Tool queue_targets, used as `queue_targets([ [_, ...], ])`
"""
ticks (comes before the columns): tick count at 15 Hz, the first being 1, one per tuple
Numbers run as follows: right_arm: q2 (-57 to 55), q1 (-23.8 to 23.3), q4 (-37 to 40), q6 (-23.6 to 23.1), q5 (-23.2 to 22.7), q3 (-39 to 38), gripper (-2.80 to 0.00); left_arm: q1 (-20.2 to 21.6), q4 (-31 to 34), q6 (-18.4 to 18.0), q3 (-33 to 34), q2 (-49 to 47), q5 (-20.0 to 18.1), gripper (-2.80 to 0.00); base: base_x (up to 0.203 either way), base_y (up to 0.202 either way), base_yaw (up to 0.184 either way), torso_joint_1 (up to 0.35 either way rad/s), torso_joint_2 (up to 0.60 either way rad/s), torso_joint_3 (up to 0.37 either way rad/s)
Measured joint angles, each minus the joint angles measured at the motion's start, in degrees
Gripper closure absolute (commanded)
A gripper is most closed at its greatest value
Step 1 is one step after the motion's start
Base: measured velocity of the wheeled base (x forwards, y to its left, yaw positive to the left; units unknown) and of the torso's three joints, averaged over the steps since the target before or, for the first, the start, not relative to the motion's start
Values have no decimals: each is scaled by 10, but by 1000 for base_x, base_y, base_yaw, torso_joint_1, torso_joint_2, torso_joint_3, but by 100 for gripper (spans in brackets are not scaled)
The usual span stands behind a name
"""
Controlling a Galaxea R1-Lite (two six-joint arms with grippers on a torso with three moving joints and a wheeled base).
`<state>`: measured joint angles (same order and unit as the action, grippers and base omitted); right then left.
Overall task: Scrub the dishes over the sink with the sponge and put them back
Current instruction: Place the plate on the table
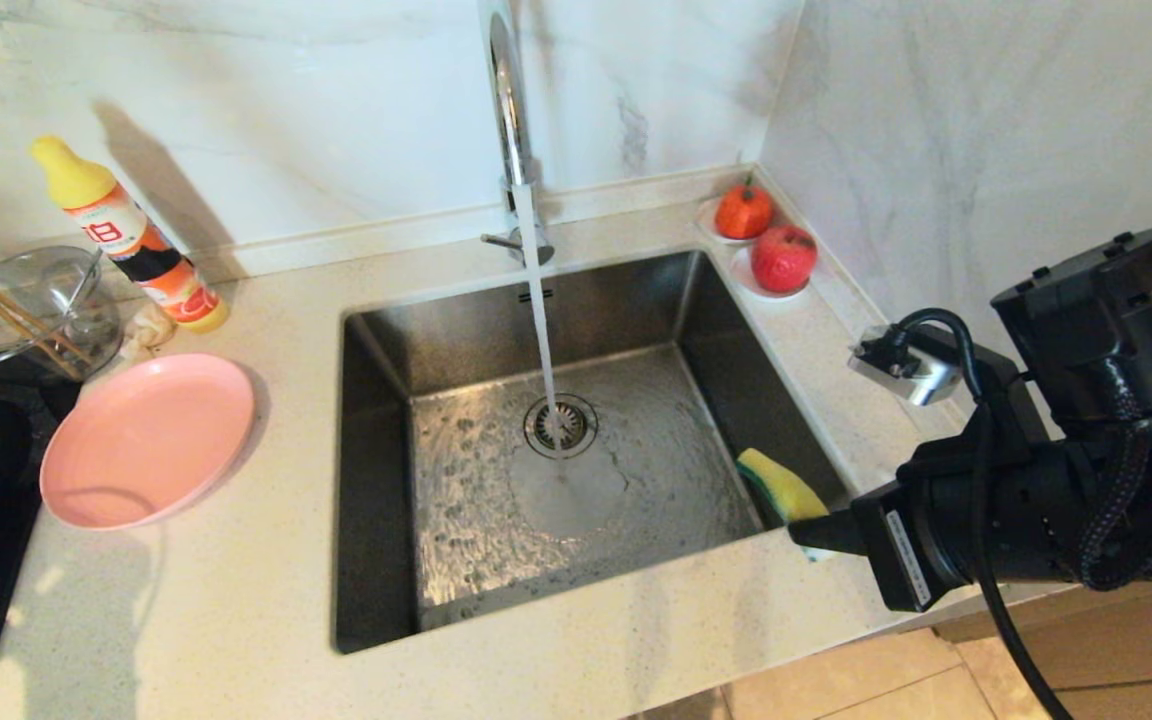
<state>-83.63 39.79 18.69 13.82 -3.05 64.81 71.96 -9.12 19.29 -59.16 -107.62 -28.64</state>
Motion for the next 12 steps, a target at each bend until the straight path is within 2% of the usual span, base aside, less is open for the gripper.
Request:
queue_targets([
  [7, 3, 0, -1, 0, 0, -12, 0, 0, 9, -2, -21, -11, 3, -280, 0, 0, 0, 0, 0, 0],
  [9, 4, -1, -2, 0, 0, -13, 0, 0, 42, 3, -31, 4, -1, -280, 0, 0, 0, 0, 0, 0],
  [11, 5, -1, -2, 1, 0, -14, 0, 0, 111, 5, -52, 39, -21, -280, 0, 0, 0, 0, 0, 0],
  [12, 6, -1, -1, 1, 0, -14, 0, 0, 150, 3, -61, 57, -38, 0, 0, 0, 0, 0, 0, 0],
])
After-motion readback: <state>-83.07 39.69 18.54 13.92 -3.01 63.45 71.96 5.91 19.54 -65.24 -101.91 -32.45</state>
